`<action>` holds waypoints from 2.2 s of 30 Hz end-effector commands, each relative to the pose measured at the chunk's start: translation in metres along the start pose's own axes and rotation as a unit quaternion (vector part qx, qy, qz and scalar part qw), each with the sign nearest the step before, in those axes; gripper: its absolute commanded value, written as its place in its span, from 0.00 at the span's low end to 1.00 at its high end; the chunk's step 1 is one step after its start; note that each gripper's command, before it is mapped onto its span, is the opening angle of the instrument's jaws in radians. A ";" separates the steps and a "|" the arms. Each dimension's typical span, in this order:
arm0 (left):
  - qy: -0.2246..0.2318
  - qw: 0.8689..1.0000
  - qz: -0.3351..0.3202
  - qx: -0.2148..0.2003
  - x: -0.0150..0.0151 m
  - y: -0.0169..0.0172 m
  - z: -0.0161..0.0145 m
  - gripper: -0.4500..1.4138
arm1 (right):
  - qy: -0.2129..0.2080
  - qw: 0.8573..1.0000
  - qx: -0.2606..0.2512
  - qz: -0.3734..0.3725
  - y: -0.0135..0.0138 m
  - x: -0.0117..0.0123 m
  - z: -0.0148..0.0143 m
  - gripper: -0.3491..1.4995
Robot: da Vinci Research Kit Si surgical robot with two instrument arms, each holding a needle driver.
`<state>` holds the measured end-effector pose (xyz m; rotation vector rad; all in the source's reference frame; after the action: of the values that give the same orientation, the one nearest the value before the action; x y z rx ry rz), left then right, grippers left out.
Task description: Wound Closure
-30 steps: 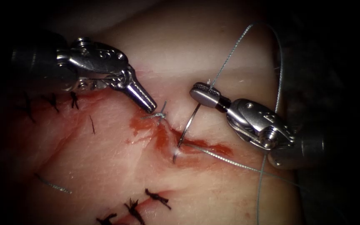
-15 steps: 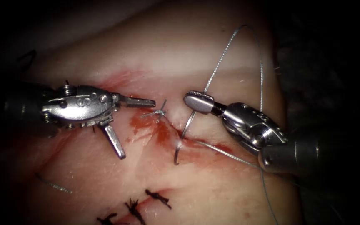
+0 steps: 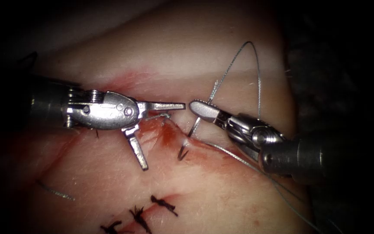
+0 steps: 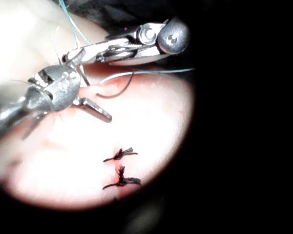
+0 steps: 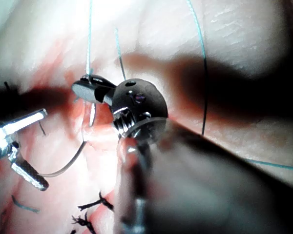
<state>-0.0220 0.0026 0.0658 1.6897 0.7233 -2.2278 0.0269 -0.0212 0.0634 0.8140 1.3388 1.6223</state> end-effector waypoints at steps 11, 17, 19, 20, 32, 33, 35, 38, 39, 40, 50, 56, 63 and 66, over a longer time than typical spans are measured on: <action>0.004 1.000 0.010 -0.018 -0.0022 0.0001 0.0036 0.51 | 0.003 1.000 -0.002 0.021 0.0000 -0.0005 0.0007 0.00; 0.012 0.999 -0.023 -0.021 -0.0029 -0.0005 0.0035 0.00 | 0.004 1.000 -0.002 0.022 -0.0001 -0.0005 0.0005 0.00; 0.013 0.998 -0.049 -0.024 -0.0031 -0.0008 0.0032 0.00 | 0.005 1.000 -0.004 0.022 -0.0002 -0.0006 0.0005 0.00; 0.013 0.998 -0.061 -0.020 -0.0032 -0.0009 0.0030 0.00 | 0.004 1.000 -0.002 0.021 -0.0001 -0.0006 0.0005 0.00; 0.102 0.948 -0.302 0.001 -0.0030 -0.0012 0.0028 0.00 | 0.038 0.861 0.009 -0.506 -0.0002 0.0003 0.0009 0.81; 0.107 0.943 -0.315 0.015 -0.0028 -0.0011 0.0027 0.00 | 0.035 0.840 0.004 -0.541 -0.0003 0.0006 0.0008 0.82; 0.122 0.916 -0.380 0.029 -0.0022 -0.0010 0.0024 0.00 | 0.032 0.811 -0.002 -0.584 -0.0004 0.0011 0.0006 0.84; 0.161 0.844 -0.511 0.027 -0.0012 -0.0009 0.0016 0.00 | 0.033 0.779 -0.004 -0.627 -0.0005 0.0021 0.0003 0.88; 0.169 0.817 -0.550 0.030 -0.0008 -0.0009 0.0014 0.00 | 0.034 0.768 -0.005 -0.639 -0.0006 0.0024 0.0002 0.89; 0.177 0.792 -0.584 0.030 -0.0004 -0.0010 0.0012 0.00 | 0.033 0.752 -0.008 -0.658 -0.0006 0.0029 0.0000 0.88; 0.362 0.468 -0.806 -0.028 0.0033 -0.0028 -0.0032 0.00 | 0.014 0.719 0.009 -0.695 -0.0022 0.0038 0.0010 0.81; 0.403 0.345 -0.847 -0.047 0.0025 -0.0027 -0.0061 0.00 | -0.007 0.715 0.050 -0.697 -0.0031 0.0022 0.0021 0.71; 0.483 0.315 -0.813 -0.083 0.0052 -0.0041 -0.0120 0.00 | -0.159 0.791 0.205 -0.554 -0.0052 -0.0008 0.0042 0.00; 0.512 0.346 -0.784 -0.063 0.0061 -0.0043 -0.0138 0.00 | -0.216 0.797 0.243 -0.509 -0.0061 -0.0022 0.0052 0.00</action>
<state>-0.0136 0.0145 0.0572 2.3978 3.8482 -0.3221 0.0326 -0.0201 0.0587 0.5196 1.4634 0.2103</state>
